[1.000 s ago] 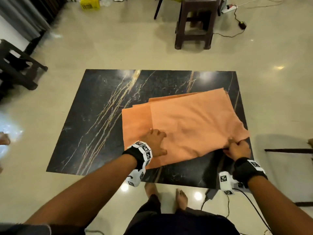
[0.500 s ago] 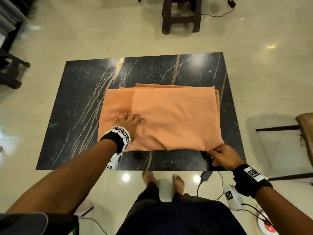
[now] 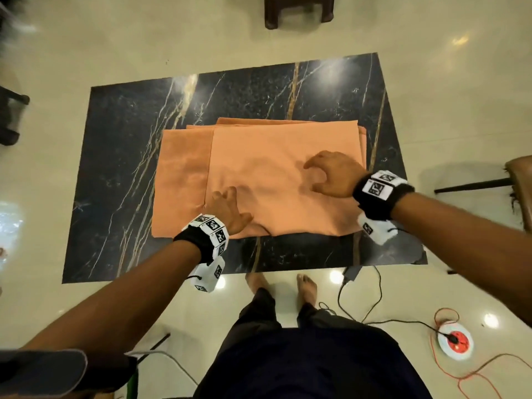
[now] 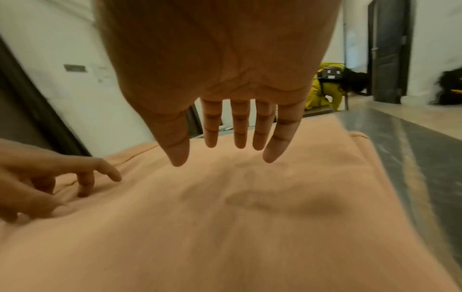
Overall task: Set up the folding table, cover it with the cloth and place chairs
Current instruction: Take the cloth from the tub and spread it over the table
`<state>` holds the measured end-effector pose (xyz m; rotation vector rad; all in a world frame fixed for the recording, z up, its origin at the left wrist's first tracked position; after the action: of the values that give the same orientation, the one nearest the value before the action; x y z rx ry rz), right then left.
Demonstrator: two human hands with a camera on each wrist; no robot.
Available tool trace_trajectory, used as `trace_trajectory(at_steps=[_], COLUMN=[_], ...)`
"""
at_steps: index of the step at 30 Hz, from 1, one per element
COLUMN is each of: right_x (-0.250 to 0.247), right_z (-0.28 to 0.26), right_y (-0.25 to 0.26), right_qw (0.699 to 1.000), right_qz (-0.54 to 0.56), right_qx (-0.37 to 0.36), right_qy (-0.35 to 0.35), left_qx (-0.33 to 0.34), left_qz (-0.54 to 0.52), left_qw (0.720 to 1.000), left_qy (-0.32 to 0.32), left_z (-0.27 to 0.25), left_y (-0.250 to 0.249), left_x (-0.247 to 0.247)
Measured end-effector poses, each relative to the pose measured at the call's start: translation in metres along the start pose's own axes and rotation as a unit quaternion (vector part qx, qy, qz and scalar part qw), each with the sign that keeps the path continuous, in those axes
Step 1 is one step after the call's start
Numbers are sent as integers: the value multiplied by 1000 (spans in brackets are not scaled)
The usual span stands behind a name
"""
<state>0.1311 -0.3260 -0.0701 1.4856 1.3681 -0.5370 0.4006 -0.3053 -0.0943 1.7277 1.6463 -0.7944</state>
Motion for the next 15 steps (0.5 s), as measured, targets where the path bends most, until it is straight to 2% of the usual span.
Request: trace_trajectory(at_steps=[3, 5, 7, 10, 15], right_x=[-3, -5, -4, -4, -5], right_z=[50, 80, 105, 123, 125], right_y=[22, 32, 34, 26, 16], right_qw=[996, 992, 987, 982, 983], right_qz=[-62, -95, -135, -167, -154], right_qx=[-46, -50, -22, 24, 74], right_qy=[39, 59, 79, 87, 70], left_qx=[1, 11, 17, -16, -19], left_qz=[-5, -36, -75, -86, -70], left_qw=[1000, 999, 996, 991, 992], left_qy=[-14, -9, 34, 105, 99], left_z=[-1, -4, -4, 6, 45], left_y=[1, -6, -13, -13, 5], left_x=[0, 3, 17, 45, 32])
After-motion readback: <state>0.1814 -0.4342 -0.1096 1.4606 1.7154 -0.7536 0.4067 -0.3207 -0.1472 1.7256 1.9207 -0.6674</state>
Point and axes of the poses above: each hand's wrist, its own z-axis towards the middle knuckle, its own x-axis out of the palm, y = z × x, the point moved 8 cm from there along z, towards the middle knuckle, and after that the axes turned 3 degrees about -x, right-handed, at the moved point
